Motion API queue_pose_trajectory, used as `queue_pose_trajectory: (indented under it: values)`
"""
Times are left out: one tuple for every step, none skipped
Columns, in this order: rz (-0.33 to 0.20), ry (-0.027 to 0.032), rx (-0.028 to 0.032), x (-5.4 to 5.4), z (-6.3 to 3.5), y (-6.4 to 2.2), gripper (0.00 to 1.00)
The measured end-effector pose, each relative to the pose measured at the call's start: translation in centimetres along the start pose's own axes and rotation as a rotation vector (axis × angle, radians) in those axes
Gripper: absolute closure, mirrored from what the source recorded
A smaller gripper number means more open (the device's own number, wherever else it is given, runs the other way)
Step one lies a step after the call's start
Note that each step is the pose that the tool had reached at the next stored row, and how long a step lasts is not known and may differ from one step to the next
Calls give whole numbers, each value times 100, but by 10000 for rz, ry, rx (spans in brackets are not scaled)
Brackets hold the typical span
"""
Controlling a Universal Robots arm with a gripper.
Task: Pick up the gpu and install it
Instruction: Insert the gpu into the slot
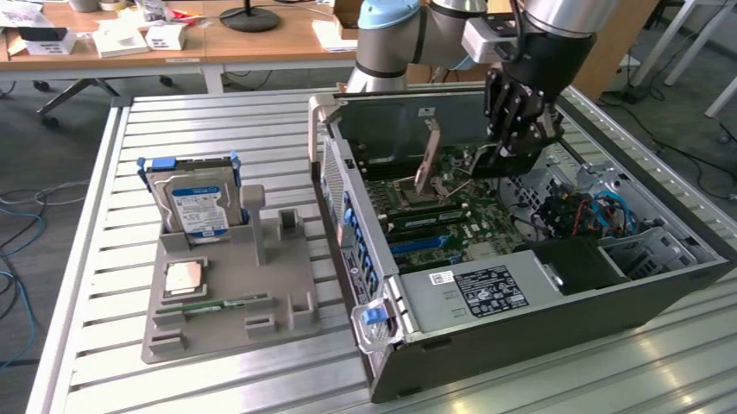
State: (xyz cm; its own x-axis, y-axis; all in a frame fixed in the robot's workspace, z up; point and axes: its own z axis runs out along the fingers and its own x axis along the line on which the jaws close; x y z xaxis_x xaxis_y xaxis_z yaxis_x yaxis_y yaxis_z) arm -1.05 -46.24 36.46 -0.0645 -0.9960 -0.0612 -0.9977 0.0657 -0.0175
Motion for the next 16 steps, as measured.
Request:
queue_pose_trajectory:
  values:
    - [1,1,0,1,18,1,74]
    - [1,1,0,2,36,2,74]
    - [0,0,0,3,54,3,74]
    - [0,0,0,5,73,4,74]
    - [0,0,0,6,91,5,74]
    - [0,0,0,7,108,6,74]
    - [1,1,0,8,126,7,74]
    - [0,1,0,9,144,8,74]
    - [1,0,0,11,163,9,74]
    - [0,0,0,12,180,10,74]
    - [0,1,0,13,200,11,74]
    - [0,0,1,14,218,12,74]
    - [0,0,0,15,236,13,74]
    - [1,1,0,16,252,14,74]
    - [1,0,0,17,270,15,74]
    - [0,1,0,19,287,16,74]
